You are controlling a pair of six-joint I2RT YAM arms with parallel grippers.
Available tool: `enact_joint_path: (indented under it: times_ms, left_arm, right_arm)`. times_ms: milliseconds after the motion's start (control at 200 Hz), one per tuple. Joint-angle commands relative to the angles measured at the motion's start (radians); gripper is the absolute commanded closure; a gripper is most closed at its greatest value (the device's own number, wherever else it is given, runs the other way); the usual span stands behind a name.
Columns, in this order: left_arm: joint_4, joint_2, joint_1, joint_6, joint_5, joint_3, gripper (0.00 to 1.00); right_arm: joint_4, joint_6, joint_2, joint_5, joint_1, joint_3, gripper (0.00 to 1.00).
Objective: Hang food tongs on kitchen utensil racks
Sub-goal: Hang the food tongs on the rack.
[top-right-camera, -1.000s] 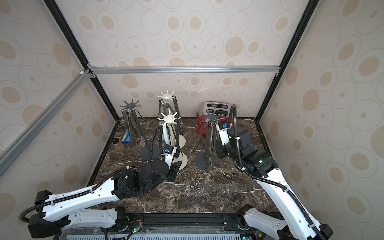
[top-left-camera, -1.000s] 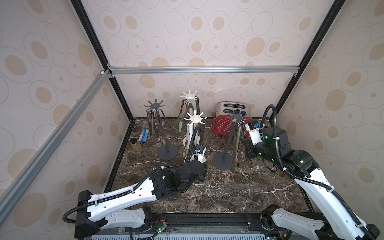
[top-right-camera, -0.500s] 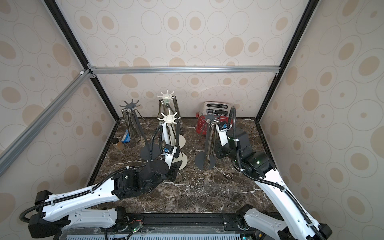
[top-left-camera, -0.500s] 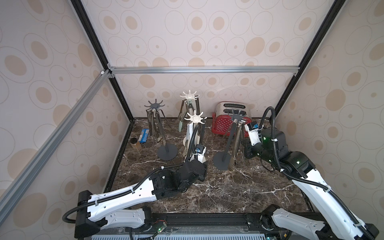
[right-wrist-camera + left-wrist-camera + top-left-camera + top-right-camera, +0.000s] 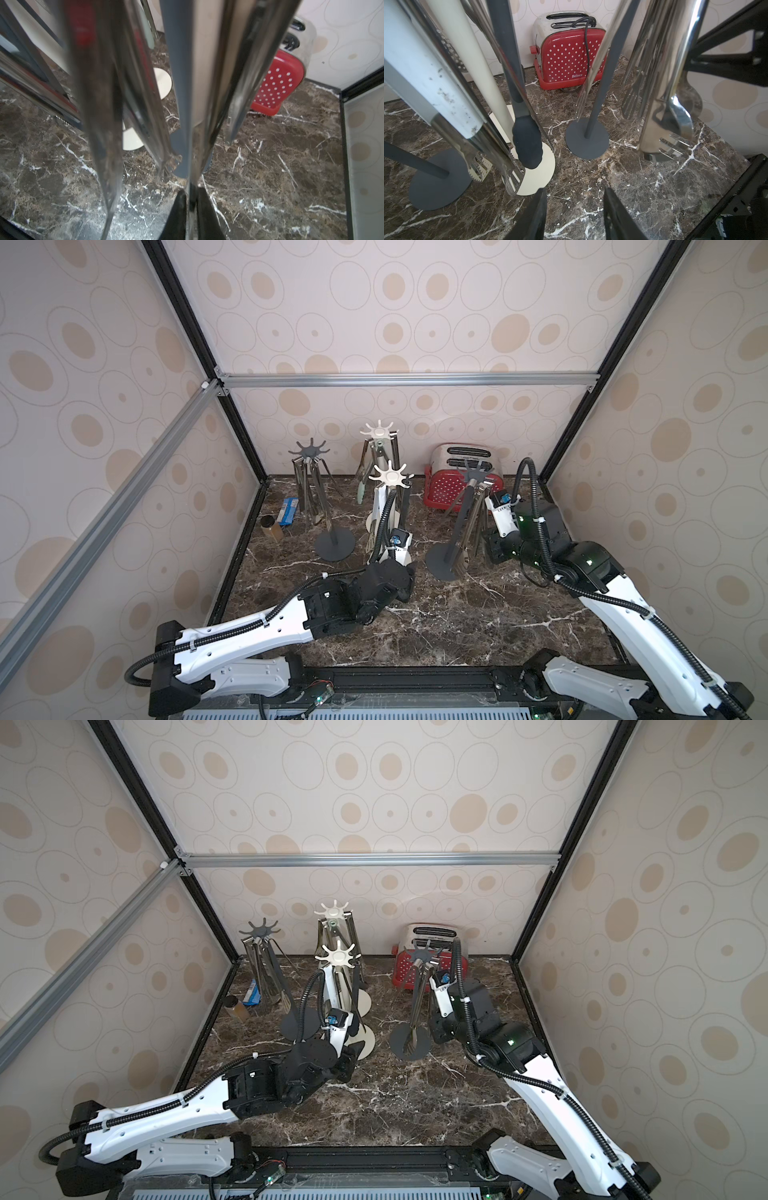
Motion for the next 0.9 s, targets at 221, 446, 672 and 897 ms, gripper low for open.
enact_joint_path:
  times_ms: [221, 446, 672, 897]
  left_arm:
    - [0.005, -0.021, 0.007, 0.003, -0.014, 0.007, 0.56]
    - [0.004, -0.025, 0.007, 0.003, -0.014, 0.006, 0.55]
    - [-0.033, -0.065, 0.008, 0.009, -0.053, 0.017, 0.53]
    - [-0.151, -0.145, 0.136, 0.047, -0.018, 0.084, 0.51]
  right_arm:
    - [-0.058, -0.005, -0.003, -0.009, 0.009, 0.016, 0.81]
    - [-0.072, -0.004, -0.027, 0.001, 0.009, 0.016, 0.73]
    - [-0.098, -0.012, -0.057, 0.029, 0.010, 0.023, 0.56]
    - [-0.155, -0.038, -0.089, 0.228, -0.006, 0.058, 0.37]
